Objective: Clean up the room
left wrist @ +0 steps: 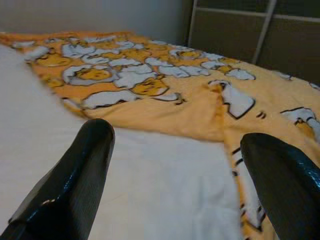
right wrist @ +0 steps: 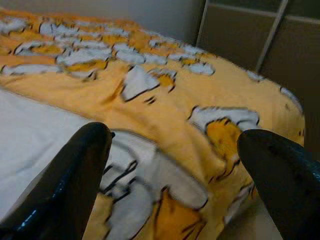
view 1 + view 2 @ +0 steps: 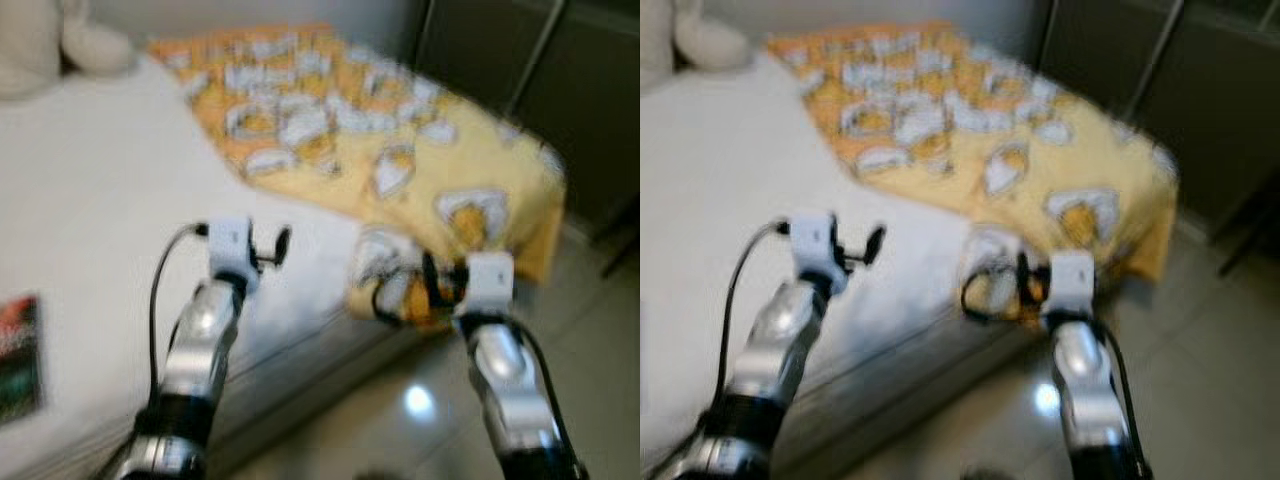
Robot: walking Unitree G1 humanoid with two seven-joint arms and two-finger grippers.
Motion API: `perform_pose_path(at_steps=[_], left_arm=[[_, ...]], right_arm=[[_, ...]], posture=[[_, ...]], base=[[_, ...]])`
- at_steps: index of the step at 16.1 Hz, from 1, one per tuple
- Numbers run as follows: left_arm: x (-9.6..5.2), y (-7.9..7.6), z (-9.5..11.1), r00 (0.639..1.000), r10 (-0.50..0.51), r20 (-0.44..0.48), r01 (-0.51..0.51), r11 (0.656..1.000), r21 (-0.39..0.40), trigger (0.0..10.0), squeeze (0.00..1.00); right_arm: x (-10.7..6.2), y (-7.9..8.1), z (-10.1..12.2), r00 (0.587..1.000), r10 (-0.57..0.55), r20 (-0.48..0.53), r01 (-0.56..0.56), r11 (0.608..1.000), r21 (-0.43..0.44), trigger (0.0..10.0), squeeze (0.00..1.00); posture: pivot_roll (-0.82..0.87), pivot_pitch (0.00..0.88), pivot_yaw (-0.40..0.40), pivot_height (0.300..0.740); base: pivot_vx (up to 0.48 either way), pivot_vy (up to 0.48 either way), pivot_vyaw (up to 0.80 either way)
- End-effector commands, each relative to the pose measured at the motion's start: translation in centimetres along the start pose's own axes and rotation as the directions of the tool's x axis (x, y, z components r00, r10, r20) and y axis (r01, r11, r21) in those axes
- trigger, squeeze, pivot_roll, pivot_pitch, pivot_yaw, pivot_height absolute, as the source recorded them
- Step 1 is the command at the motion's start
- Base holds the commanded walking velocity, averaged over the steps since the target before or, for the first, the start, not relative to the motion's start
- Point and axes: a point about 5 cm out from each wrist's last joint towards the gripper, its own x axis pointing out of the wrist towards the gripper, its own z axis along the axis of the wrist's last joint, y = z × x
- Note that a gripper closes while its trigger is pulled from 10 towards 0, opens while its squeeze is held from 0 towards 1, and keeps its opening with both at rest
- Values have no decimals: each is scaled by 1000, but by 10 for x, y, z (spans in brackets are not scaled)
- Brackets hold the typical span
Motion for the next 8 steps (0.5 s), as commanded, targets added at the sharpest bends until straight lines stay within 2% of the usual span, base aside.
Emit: perform_pose_path(at_steps=[1,3,5,7,8], left_arm=[[1,-1,0,1000,-14,-3,14,1000,1,10000,0],[2,-2,0,1000,-27,0,27,1000,12,10000,0],[2,-2,-2,1000,-16,-6,16,1000,2,10000,0],[4,0,-6,999,44,-29,-46,997,-59,10000,0],[4,6,-11,994,90,-61,-97,989,-114,10000,0]], right_arm=[[-2,-2,-1,1000,-14,-2,14,1000,1,10000,0],[-3,-4,0,999,-37,3,37,999,39,10000,0],[-2,-6,0,999,-44,3,44,999,31,10000,0],[-2,-8,2,998,-54,14,53,997,57,10000,0],[-2,-10,2,998,-66,22,64,995,74,10000,0]], posture=[[13,0,-5,740],[7,0,-4,740],[1,0,-7,740],[0,0,-10,740],[-1,0,-9,740]], base=[[0,0,-587],[0,0,-569],[0,0,-538],[0,0,-547],[0,0,-525]])
